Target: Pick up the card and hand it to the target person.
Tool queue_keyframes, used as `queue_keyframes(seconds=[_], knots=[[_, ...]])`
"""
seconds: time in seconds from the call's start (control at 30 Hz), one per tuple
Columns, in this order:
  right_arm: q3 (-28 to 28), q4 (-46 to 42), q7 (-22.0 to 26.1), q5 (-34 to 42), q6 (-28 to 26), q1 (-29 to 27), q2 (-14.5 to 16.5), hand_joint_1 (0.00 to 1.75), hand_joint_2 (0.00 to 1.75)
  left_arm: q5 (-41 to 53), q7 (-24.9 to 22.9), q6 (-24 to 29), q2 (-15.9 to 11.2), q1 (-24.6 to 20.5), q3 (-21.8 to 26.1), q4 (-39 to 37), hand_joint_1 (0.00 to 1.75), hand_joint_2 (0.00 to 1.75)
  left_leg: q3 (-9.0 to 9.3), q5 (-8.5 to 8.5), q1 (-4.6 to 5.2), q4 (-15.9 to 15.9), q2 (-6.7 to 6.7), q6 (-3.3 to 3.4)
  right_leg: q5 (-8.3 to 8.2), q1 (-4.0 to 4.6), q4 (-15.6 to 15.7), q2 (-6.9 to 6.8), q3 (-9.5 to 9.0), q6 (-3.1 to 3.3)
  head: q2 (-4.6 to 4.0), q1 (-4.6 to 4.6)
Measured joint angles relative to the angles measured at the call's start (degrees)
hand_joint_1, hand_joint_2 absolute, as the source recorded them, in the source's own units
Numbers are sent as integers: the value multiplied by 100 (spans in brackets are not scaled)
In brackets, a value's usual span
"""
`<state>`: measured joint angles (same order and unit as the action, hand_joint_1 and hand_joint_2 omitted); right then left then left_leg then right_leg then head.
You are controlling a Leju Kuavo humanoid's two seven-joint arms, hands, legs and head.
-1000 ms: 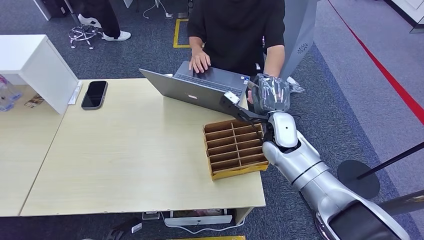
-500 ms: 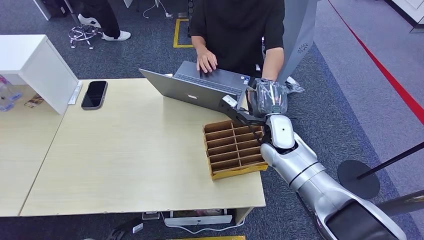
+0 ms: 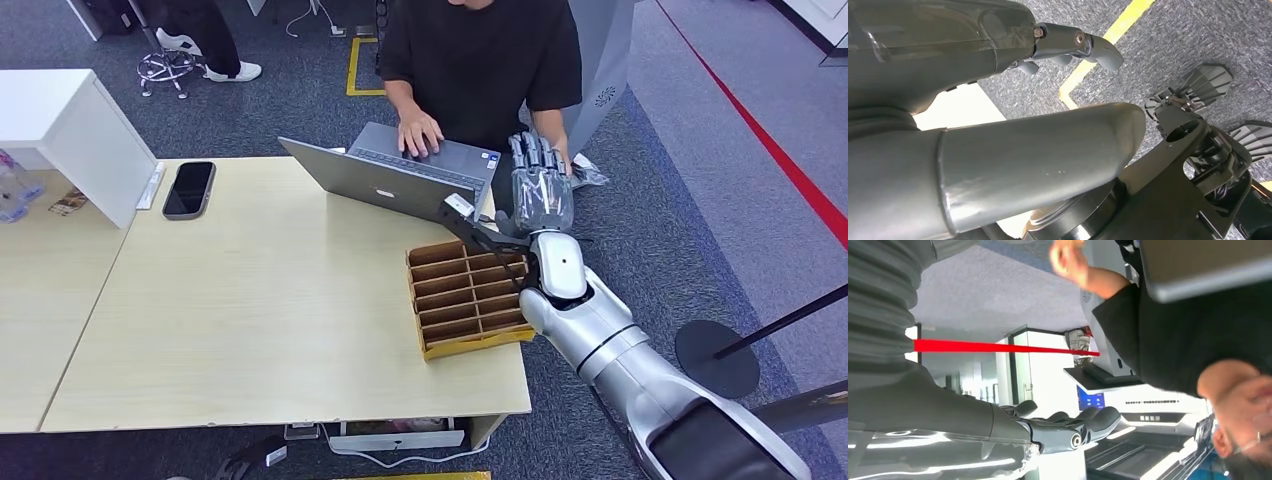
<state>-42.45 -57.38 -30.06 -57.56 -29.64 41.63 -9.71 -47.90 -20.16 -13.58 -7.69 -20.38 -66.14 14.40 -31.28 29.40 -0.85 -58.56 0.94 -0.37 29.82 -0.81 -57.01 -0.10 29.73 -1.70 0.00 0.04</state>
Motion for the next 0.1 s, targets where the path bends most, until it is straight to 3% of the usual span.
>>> queue_keyframes(seconds=[0.1], knots=[[7,-1,7,164,-290,-18,-1,0,175,-21,13,8,-1,1,-1,0,0,0,0,0,0,0,0,0,0,0,0,1,1,0,0,0]])
